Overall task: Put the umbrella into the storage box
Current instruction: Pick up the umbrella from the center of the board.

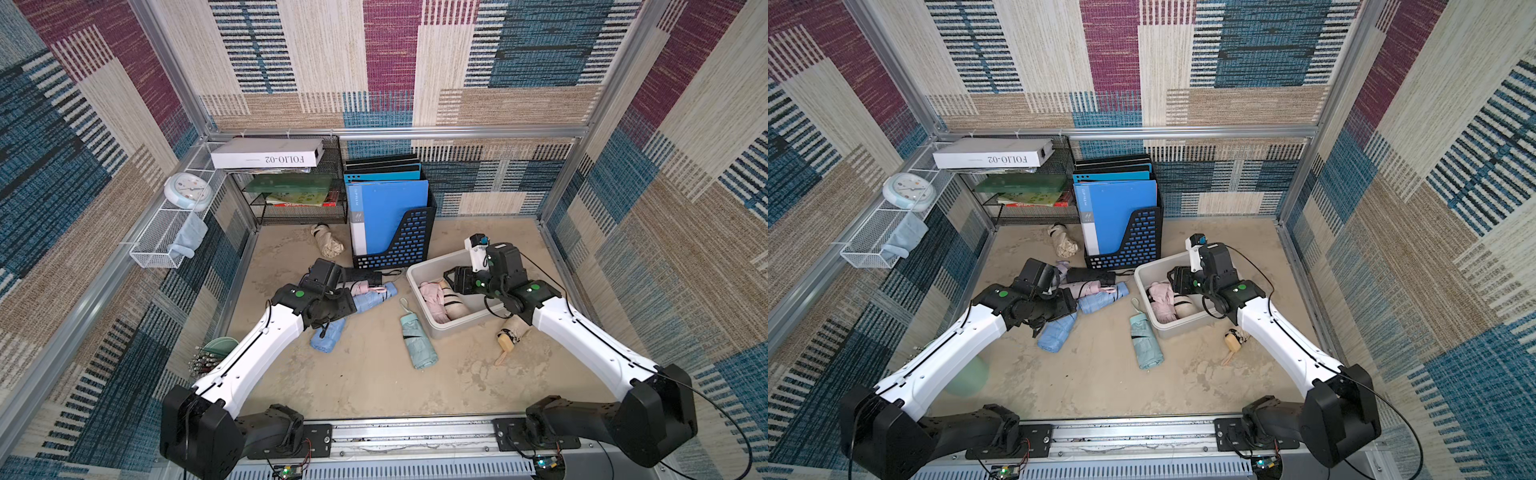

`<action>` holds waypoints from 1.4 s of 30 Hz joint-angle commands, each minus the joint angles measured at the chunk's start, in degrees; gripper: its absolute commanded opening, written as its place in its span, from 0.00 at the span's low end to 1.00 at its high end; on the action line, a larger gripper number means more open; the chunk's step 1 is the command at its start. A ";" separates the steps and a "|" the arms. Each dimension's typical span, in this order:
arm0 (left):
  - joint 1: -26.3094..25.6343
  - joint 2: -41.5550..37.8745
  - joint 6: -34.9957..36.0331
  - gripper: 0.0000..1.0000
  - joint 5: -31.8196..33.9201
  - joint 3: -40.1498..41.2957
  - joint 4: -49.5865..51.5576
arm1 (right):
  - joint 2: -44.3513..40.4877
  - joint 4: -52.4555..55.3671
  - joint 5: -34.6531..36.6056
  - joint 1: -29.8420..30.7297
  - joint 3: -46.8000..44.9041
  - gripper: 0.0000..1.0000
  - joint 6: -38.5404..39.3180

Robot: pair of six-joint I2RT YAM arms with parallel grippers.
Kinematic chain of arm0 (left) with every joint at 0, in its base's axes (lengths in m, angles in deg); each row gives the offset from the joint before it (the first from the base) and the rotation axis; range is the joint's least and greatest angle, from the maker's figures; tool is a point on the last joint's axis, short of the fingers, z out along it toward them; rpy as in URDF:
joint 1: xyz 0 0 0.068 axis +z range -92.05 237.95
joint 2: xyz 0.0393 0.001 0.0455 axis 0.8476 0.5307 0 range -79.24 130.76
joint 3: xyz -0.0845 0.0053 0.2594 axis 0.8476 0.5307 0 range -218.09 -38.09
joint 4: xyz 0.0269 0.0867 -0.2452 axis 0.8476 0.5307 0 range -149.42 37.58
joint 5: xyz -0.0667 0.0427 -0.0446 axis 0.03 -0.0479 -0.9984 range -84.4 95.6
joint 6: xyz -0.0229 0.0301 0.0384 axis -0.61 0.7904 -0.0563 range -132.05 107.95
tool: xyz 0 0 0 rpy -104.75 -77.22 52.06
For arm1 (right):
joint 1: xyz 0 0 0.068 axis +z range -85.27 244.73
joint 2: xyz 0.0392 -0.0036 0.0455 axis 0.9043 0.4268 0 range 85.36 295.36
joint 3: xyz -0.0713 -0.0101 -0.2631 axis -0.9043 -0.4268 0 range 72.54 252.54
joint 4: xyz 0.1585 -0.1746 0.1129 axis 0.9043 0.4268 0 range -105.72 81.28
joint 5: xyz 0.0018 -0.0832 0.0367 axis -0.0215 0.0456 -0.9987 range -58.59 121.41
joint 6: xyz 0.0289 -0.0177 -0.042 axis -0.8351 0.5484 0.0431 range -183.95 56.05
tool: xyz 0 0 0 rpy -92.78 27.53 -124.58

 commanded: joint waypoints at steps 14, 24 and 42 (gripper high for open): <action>4.07 11.84 21.79 0.90 4.66 2.07 -0.23 | -4.94 2.35 2.99 2.08 -2.22 0.67 0.53; 6.82 18.77 23.96 1.00 0.12 2.50 -4.38 | -5.58 2.53 3.53 2.17 -2.07 0.67 0.63; 9.10 25.63 25.32 0.73 -2.63 0.53 -4.06 | -6.45 2.60 4.58 2.22 -1.69 0.66 0.26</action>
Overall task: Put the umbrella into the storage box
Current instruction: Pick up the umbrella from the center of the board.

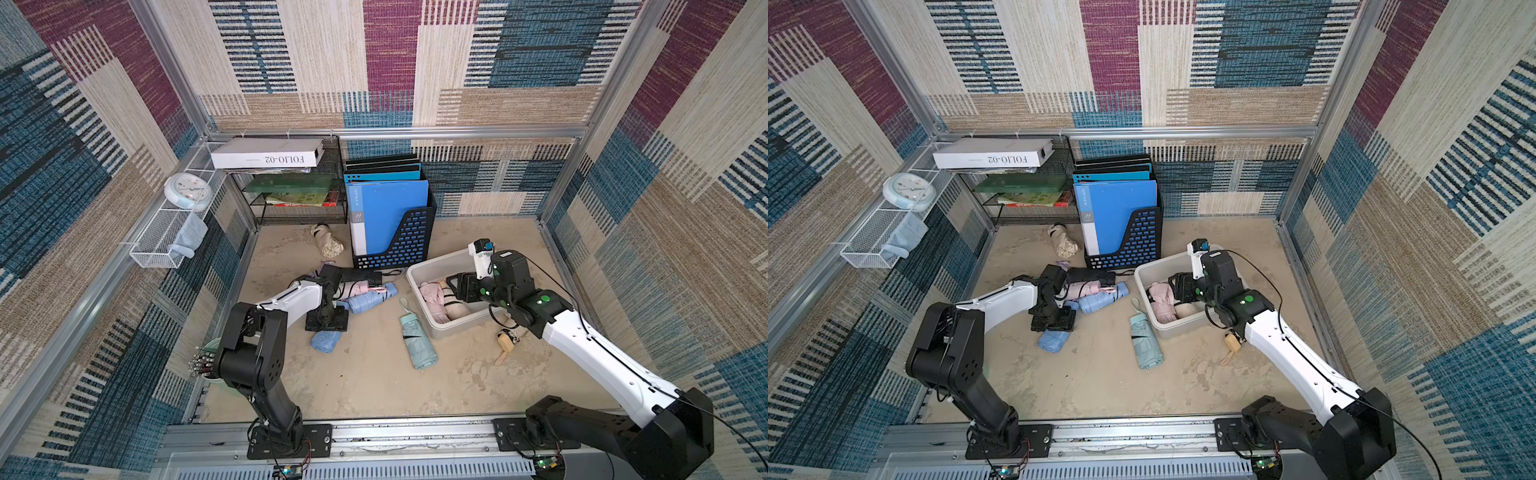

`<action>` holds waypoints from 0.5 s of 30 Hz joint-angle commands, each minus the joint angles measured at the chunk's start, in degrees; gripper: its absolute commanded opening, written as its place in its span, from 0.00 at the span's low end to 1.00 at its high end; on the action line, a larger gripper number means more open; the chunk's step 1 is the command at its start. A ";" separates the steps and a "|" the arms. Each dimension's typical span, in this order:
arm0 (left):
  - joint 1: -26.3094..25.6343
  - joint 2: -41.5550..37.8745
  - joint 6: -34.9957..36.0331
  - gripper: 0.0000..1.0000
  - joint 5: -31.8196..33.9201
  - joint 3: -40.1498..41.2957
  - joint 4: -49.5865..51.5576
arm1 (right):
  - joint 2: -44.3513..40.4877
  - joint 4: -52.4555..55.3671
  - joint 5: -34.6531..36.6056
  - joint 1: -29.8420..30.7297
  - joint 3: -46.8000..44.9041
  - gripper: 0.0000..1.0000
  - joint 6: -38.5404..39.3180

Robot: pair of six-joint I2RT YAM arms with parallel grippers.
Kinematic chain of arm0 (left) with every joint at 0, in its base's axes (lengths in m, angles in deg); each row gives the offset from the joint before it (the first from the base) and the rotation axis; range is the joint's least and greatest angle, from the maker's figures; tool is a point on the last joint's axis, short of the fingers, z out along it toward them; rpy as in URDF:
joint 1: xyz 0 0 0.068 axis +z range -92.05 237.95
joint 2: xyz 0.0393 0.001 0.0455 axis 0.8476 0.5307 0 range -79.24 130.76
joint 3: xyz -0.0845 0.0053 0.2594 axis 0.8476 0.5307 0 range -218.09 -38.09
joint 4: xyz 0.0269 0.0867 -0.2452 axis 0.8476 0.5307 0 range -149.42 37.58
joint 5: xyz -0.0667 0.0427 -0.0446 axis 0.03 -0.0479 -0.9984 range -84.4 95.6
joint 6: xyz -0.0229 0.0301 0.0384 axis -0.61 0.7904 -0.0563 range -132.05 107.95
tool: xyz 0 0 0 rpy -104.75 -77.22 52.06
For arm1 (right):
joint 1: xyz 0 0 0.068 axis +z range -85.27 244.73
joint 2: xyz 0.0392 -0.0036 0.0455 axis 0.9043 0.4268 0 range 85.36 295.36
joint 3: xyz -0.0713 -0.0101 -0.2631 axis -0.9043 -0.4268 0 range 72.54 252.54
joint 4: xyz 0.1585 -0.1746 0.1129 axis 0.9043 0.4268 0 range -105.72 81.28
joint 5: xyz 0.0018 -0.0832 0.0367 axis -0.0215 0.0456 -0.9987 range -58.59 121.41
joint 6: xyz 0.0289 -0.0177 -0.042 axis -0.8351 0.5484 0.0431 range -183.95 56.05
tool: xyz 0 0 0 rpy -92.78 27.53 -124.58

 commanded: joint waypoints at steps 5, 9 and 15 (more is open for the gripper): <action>0.21 -1.48 0.24 0.63 -1.61 1.65 1.31 | -1.05 -0.19 0.98 0.02 -0.22 0.65 0.10; 0.21 -5.15 -1.24 0.59 -2.32 4.23 1.20 | -1.76 -0.90 1.33 -0.04 -1.10 0.65 -0.16; 0.21 -12.50 -3.99 0.56 -3.47 7.06 1.78 | -2.08 -1.21 1.44 0.02 -1.39 0.65 -0.08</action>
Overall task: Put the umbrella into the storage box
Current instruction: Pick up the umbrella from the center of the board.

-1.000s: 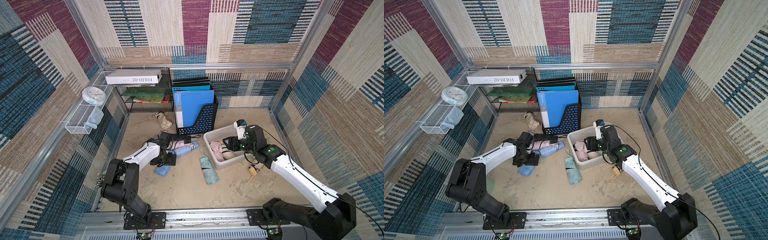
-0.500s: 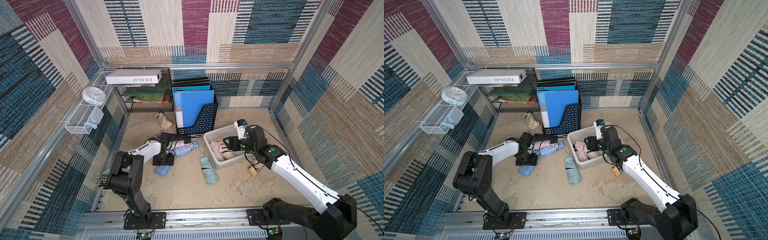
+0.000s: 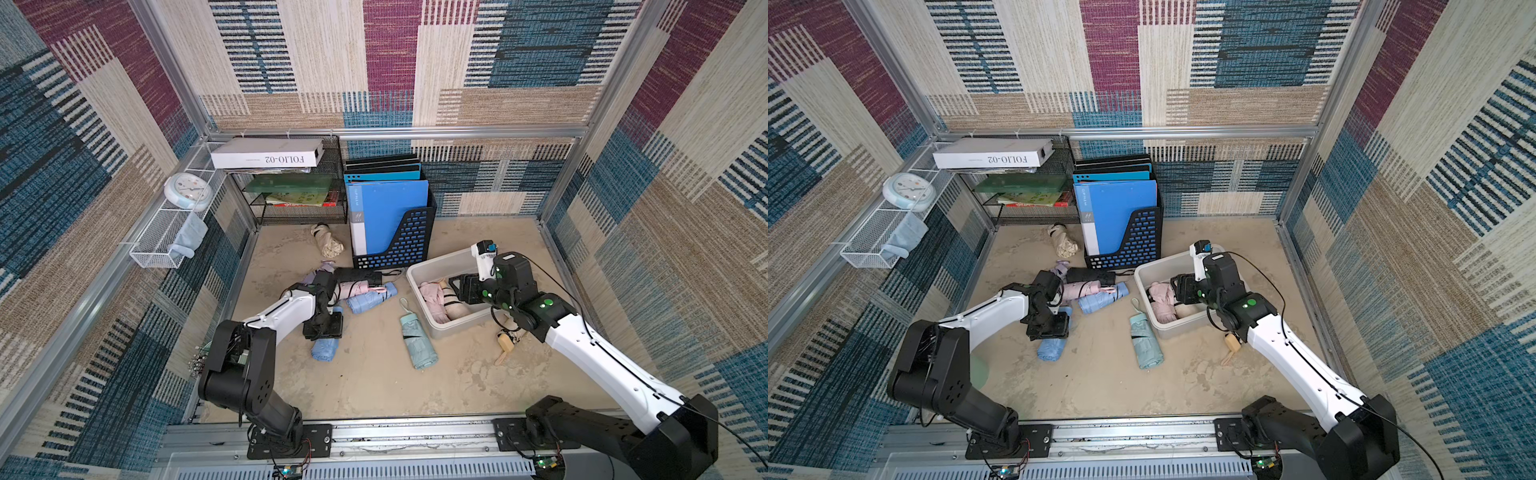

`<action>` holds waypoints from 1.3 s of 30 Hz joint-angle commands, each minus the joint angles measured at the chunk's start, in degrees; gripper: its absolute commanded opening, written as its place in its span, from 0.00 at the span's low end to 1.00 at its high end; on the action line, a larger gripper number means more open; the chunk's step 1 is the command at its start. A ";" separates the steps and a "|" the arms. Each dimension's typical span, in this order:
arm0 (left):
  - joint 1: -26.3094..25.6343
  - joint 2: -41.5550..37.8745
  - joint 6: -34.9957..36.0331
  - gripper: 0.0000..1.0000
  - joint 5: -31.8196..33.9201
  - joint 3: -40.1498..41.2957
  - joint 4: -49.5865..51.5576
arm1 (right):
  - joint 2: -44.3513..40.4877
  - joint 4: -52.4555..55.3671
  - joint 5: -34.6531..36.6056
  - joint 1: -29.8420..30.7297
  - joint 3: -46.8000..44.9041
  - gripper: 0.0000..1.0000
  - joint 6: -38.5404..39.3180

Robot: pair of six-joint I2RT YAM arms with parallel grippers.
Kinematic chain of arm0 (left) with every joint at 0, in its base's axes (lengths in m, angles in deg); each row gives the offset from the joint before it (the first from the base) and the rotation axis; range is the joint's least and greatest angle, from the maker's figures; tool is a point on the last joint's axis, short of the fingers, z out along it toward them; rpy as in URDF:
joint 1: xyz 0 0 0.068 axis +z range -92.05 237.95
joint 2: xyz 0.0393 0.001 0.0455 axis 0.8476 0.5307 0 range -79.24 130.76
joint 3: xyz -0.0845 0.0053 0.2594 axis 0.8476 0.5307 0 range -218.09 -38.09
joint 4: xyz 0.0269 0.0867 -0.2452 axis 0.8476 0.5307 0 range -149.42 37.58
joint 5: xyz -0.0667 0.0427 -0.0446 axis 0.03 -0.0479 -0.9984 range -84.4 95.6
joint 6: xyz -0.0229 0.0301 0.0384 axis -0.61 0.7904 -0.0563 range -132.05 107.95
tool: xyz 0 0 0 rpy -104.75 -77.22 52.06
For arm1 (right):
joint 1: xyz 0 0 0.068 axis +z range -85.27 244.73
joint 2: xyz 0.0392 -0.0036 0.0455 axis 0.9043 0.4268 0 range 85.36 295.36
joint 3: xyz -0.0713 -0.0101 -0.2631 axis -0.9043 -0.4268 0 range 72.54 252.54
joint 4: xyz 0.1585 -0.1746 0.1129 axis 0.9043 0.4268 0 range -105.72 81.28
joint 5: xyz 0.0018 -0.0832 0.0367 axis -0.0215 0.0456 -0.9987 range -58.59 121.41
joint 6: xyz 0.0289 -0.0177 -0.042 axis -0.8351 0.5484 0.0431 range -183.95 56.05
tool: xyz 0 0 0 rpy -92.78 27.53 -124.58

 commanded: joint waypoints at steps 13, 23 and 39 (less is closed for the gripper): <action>-0.06 -28.18 -8.80 0.53 -16.21 1.95 -6.67 | 0.65 -1.19 -6.24 0.27 5.23 0.65 -0.74; -1.83 -32.99 -15.06 0.52 -29.81 -2.93 -23.74 | 3.81 -4.26 -18.77 1.22 13.28 0.65 -0.92; -15.34 -23.27 -23.22 0.49 -26.20 -12.22 -41.90 | 5.55 -7.55 -29.98 6.03 19.43 0.72 1.44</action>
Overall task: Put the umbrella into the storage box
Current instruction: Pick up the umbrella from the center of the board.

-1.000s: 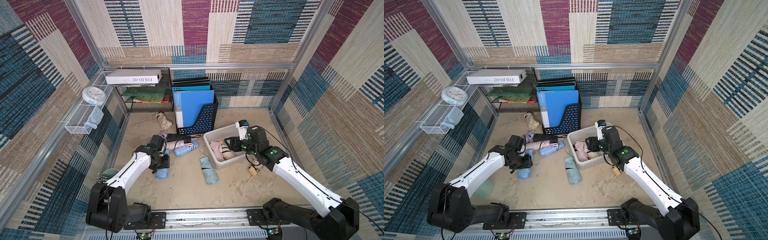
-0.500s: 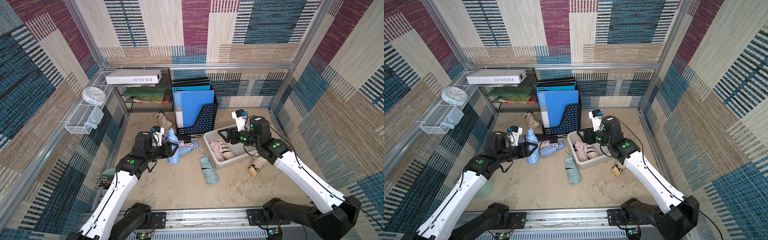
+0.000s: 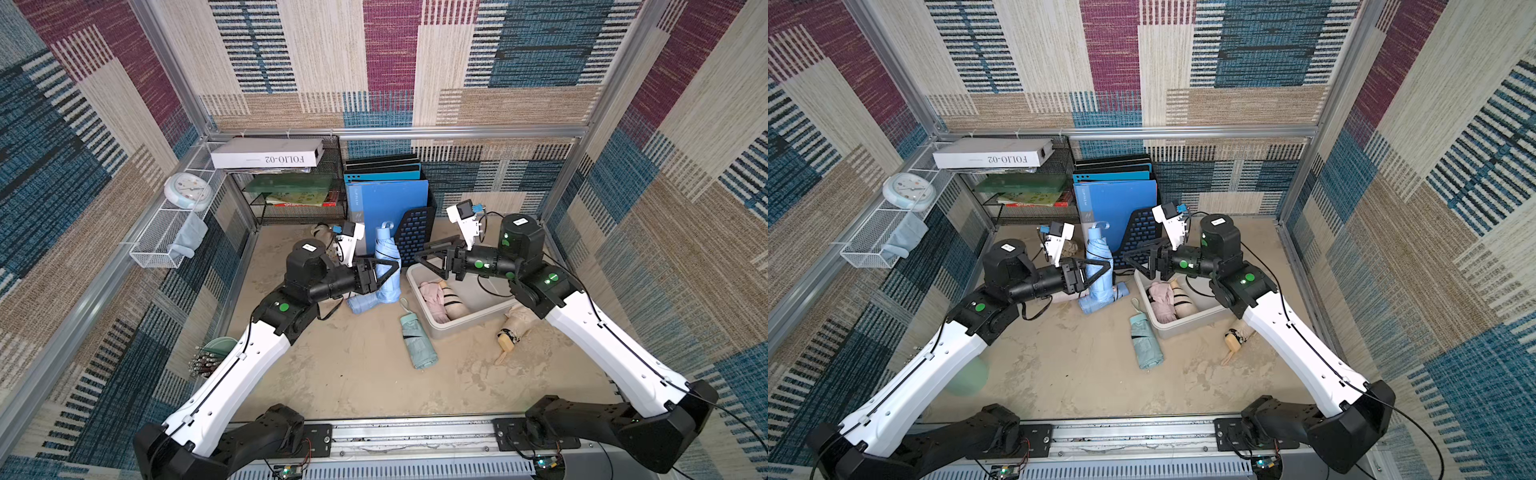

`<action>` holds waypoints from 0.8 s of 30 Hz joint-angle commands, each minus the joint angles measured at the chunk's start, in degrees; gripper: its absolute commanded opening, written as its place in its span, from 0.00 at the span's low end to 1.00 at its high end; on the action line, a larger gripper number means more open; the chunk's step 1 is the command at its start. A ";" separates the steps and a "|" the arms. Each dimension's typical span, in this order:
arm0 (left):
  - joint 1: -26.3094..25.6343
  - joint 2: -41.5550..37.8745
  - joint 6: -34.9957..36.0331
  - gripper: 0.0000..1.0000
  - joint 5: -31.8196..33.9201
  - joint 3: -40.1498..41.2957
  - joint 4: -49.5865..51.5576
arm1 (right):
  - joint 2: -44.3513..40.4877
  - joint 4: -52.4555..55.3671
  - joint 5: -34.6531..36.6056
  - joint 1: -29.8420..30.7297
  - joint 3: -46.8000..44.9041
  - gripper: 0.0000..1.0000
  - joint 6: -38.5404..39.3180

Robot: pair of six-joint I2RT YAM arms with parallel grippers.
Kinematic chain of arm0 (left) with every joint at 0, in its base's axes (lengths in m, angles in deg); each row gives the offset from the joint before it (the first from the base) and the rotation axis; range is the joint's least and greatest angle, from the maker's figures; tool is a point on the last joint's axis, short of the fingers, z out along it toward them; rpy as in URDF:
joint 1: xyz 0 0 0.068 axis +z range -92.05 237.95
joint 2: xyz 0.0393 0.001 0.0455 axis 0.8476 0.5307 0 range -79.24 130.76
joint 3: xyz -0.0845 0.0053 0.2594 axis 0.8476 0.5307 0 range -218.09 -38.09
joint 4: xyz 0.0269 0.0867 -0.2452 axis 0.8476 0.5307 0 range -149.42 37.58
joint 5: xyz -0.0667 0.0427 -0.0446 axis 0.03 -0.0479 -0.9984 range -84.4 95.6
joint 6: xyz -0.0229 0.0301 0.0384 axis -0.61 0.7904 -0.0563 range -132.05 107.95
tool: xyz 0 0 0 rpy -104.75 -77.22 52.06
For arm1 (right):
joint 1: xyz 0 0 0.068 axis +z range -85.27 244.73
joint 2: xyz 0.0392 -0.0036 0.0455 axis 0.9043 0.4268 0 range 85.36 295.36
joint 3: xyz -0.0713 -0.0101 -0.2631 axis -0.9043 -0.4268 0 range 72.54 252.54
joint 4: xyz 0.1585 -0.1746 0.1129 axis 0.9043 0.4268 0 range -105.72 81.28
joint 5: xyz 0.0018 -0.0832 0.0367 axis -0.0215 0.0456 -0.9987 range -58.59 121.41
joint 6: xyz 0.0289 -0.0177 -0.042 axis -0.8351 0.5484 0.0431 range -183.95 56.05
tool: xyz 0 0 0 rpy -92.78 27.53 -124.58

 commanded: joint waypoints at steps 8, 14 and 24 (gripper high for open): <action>-7.38 3.78 -10.52 0.48 22.93 -2.64 -5.44 | -4.11 4.00 13.99 6.98 -5.28 0.73 11.22; -11.66 5.73 -13.58 0.48 29.44 -2.84 -6.30 | -2.36 2.54 22.53 9.80 -6.16 0.74 13.54; -14.84 7.18 -16.27 0.48 33.84 -3.29 -7.06 | 1.08 -2.84 23.55 10.61 -6.69 0.72 12.01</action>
